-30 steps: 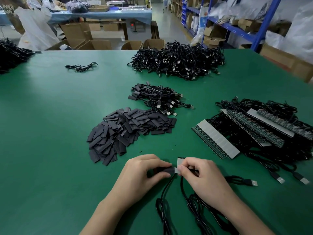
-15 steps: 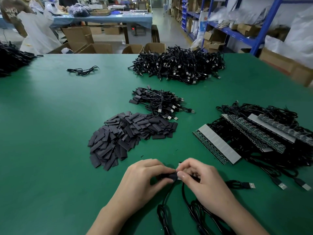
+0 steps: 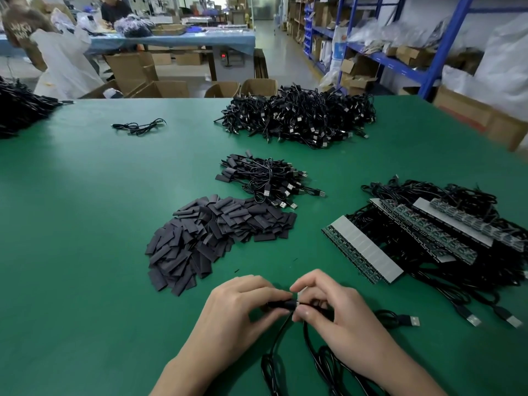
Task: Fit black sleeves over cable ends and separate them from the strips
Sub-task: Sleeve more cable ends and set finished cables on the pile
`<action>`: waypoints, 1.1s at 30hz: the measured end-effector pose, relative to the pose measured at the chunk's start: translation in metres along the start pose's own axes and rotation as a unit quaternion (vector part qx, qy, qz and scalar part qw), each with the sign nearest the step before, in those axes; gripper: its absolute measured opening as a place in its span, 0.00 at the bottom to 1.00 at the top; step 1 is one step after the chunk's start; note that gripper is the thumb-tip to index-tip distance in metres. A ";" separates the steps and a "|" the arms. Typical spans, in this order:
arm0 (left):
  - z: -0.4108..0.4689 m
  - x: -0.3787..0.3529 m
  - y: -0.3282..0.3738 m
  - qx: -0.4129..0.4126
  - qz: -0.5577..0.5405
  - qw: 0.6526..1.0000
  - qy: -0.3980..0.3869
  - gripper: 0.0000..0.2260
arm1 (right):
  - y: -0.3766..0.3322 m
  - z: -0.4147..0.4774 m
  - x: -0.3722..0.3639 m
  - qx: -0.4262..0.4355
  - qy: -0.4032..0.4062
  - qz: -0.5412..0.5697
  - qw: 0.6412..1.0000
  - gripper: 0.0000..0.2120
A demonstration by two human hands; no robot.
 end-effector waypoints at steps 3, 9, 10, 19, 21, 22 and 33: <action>0.000 -0.001 0.000 -0.006 -0.008 1.000 -0.003 0.08 | 0.000 0.001 0.001 -0.003 -0.001 0.002 1.000 0.14; -0.004 0.000 0.004 -0.048 0.023 0.999 0.005 0.07 | -0.003 0.002 -0.002 -0.004 -0.015 0.012 1.000 0.15; -0.005 0.001 0.004 -0.055 0.031 0.998 0.006 0.07 | -0.003 0.002 -0.003 -0.005 -0.017 0.012 1.000 0.16; -0.006 0.008 0.004 -0.054 0.010 0.997 0.054 0.07 | 0.003 0.001 0.009 -0.044 0.052 -0.003 0.998 0.10; -0.007 0.009 0.005 -0.059 0.023 0.996 0.060 0.07 | 0.005 -0.001 0.010 -0.055 0.061 0.015 0.996 0.07; -0.008 0.009 0.006 -0.063 0.031 0.996 0.062 0.07 | 0.005 -0.001 0.009 -0.057 0.058 0.029 0.996 0.06; -0.013 0.008 0.011 -0.115 0.087 0.988 0.061 0.07 | 0.009 -0.003 0.002 -0.052 0.019 0.036 0.998 0.05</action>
Point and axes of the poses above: each hand's wrist, its own z-axis towards the middle knuckle, its own x-axis out of the back of the hand, y = z × x, the point moved 7 cm from there along z, towards the middle knuckle, and after that the axes turned 15 degrees about x, right-handed, at the moved point
